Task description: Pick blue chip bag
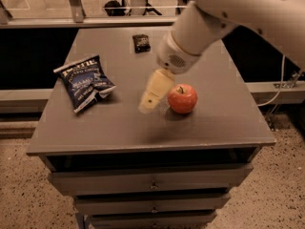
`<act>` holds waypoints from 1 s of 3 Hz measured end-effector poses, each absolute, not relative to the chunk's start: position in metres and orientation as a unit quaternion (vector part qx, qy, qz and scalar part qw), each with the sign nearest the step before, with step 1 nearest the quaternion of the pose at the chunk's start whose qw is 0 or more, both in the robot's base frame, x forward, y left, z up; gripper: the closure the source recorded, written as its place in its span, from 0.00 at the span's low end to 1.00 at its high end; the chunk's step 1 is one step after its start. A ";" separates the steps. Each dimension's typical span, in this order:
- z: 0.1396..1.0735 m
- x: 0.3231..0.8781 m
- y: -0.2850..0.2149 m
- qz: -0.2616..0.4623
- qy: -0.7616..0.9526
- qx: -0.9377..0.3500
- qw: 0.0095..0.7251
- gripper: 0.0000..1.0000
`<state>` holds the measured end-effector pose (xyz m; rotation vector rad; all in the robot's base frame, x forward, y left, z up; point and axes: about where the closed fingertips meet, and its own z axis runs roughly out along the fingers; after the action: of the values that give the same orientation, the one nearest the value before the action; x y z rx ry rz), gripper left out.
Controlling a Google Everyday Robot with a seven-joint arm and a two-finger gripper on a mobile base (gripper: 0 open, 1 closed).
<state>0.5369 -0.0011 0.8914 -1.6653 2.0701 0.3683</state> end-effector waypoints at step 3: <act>0.853 0.583 0.159 0.231 0.712 -0.591 0.301 0.03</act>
Offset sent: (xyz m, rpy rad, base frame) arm 0.0578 0.1803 -0.0236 0.3080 -0.0227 0.0729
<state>0.5827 0.1587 0.8535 -1.5673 1.8902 0.6132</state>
